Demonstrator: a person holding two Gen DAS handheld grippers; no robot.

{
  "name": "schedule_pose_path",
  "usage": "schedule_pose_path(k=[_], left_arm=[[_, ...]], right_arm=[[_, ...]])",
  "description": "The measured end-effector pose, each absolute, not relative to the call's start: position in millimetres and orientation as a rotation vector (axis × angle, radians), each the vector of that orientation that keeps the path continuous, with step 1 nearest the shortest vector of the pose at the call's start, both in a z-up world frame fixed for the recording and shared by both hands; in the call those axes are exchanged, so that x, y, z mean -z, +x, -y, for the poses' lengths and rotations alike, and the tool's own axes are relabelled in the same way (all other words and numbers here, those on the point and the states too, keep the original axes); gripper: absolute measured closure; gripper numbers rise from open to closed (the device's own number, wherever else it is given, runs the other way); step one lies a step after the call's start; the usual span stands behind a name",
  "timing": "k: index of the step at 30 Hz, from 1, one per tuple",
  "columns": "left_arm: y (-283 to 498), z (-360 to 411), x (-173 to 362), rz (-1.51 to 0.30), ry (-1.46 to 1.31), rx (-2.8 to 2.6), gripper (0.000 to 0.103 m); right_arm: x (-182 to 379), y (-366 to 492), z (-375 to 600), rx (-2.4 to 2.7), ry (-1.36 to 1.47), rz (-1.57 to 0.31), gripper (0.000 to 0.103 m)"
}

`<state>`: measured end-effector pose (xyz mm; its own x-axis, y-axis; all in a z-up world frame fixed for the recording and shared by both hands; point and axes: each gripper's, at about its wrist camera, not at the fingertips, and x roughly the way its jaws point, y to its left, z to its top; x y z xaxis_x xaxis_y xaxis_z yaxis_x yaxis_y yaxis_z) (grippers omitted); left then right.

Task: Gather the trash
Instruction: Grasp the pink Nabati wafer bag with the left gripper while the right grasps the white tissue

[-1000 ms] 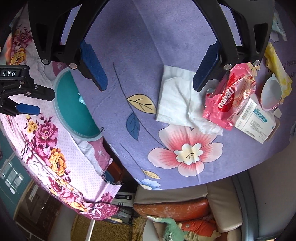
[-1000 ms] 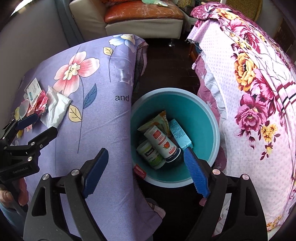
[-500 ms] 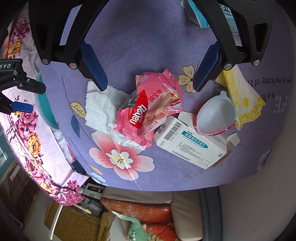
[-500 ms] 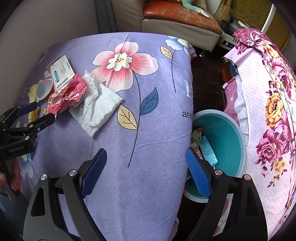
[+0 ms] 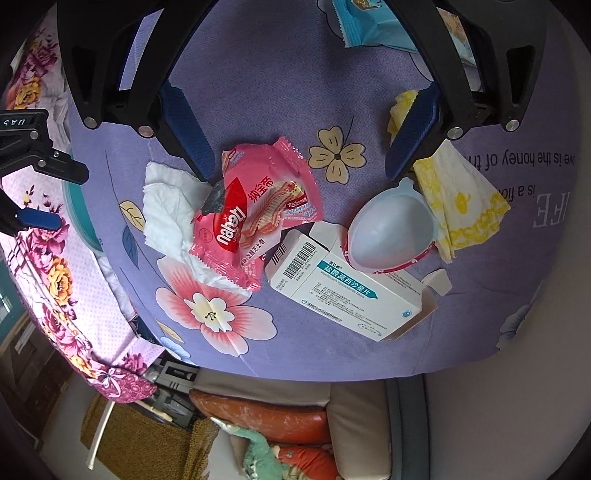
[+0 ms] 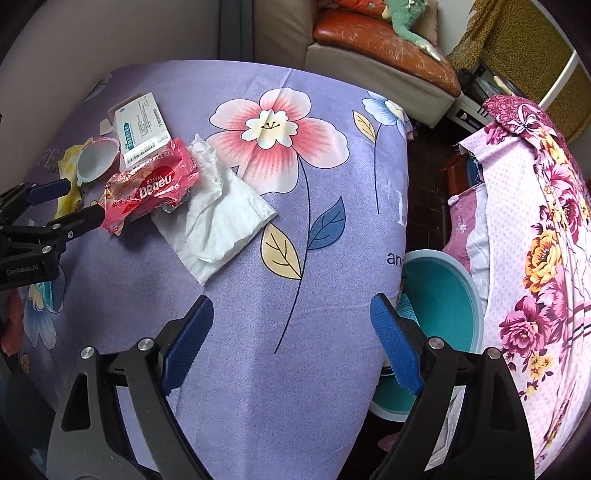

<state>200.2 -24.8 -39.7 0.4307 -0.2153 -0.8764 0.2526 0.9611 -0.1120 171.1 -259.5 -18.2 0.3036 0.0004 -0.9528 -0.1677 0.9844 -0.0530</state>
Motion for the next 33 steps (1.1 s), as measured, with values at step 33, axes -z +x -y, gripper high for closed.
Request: schedule_pose_path(k=[33], left_arm=[[234.4,-35.4,50.7,-1.113,-0.006,0.201,0.009]], right_arm=[[81.0,254.2,187.5,-0.365,-0.294,-1.295,0.021]])
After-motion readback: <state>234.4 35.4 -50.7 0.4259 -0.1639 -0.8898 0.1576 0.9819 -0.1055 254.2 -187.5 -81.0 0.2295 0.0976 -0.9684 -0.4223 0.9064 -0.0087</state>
